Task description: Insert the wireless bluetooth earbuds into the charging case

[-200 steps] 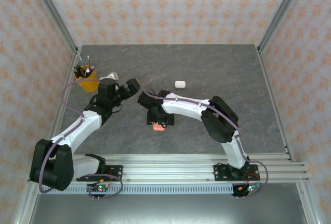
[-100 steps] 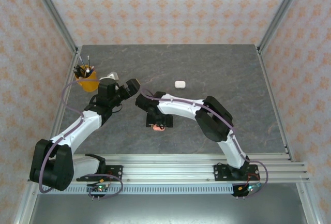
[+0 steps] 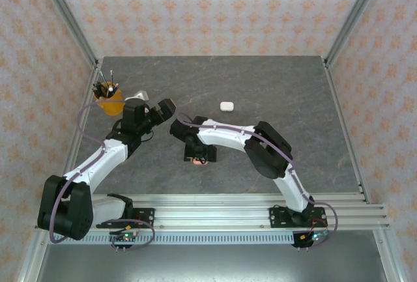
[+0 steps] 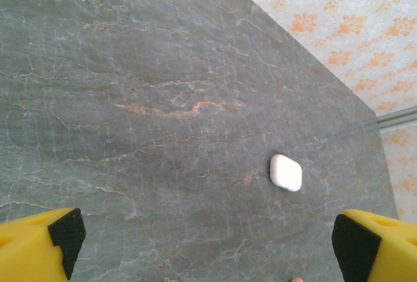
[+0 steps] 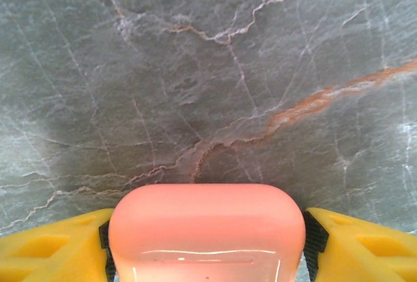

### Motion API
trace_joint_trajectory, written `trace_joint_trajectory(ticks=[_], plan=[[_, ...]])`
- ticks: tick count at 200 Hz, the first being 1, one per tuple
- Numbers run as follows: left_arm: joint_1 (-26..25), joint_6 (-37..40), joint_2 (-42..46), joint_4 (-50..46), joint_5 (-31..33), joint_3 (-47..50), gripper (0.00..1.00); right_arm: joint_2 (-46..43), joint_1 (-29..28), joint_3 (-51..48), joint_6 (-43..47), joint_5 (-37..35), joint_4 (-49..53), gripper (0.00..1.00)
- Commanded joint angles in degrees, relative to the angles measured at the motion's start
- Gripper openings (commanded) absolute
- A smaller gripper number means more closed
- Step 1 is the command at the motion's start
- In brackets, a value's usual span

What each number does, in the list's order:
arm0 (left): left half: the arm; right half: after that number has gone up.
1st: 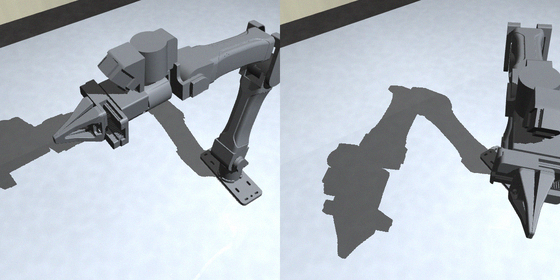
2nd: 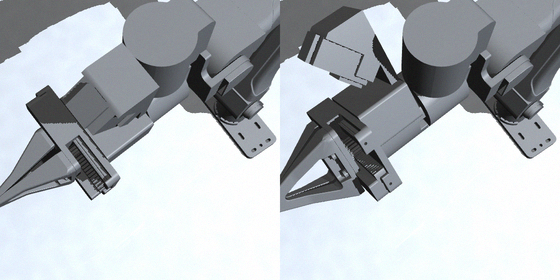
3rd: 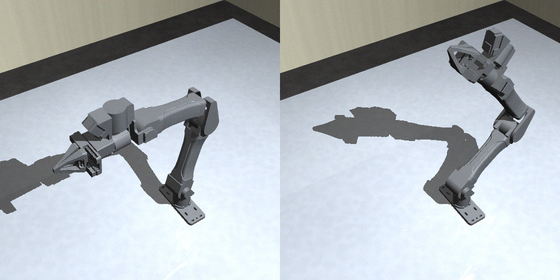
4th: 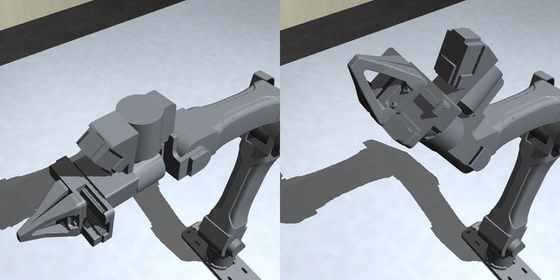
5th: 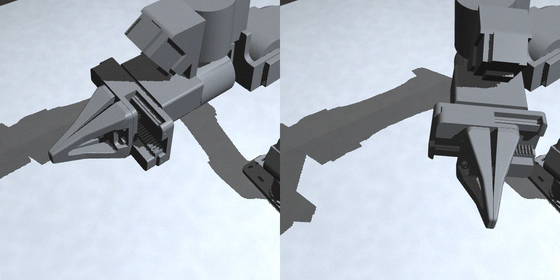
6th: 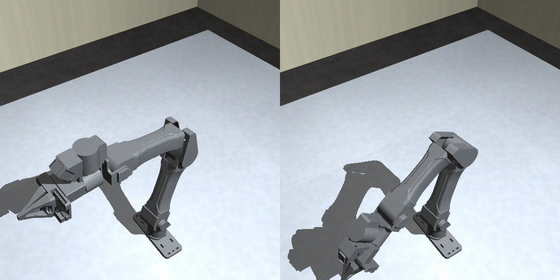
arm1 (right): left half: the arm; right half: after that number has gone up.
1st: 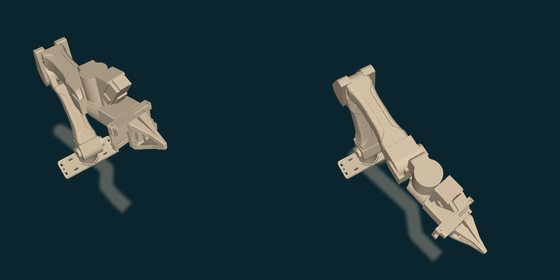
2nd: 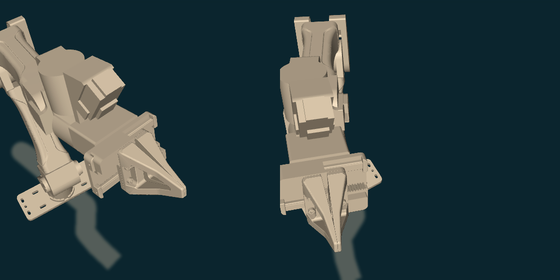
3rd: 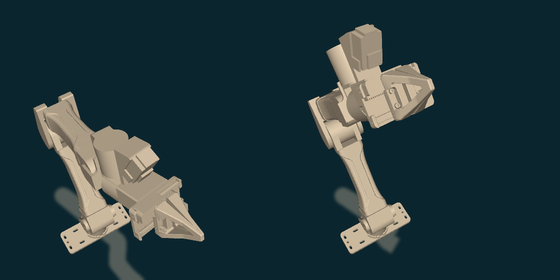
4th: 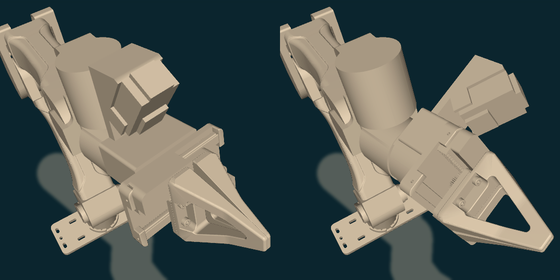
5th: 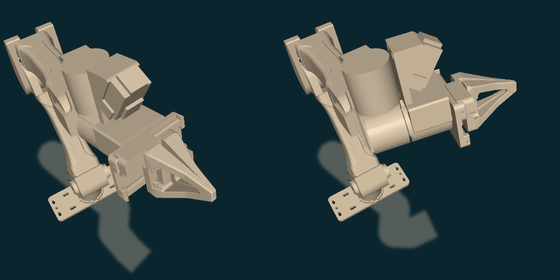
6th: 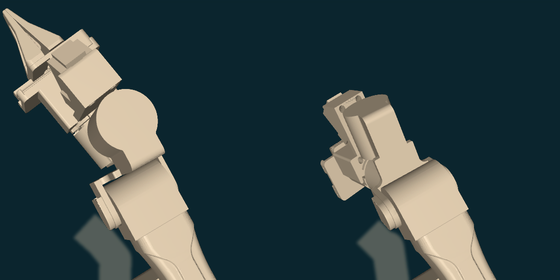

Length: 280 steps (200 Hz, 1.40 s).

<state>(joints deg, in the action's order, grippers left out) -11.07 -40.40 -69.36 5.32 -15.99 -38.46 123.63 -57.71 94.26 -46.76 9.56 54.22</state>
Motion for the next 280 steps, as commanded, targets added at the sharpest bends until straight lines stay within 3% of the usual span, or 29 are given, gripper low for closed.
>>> trace_joint_trajectory(ticks=[1,55,115,280], plan=[[0.4,0.9,0.9,-0.9,1.0,-0.4,1.0,2.7,-0.2,1.2,-0.7,-1.4,1.1,0.72],[0.4,1.0,1.2,-1.2,1.0,-0.4,1.0,3.2,0.4,1.7,-0.2,-1.6,1.6,0.67],[0.4,0.8,1.1,-1.2,0.8,-0.5,1.0,1.3,0.6,0.1,-0.1,-1.8,1.5,0.53],[0.5,0.8,1.9,-1.6,0.1,-0.4,1.0,-5.9,3.7,-7.5,-2.8,-5.0,-0.3,0.51]])
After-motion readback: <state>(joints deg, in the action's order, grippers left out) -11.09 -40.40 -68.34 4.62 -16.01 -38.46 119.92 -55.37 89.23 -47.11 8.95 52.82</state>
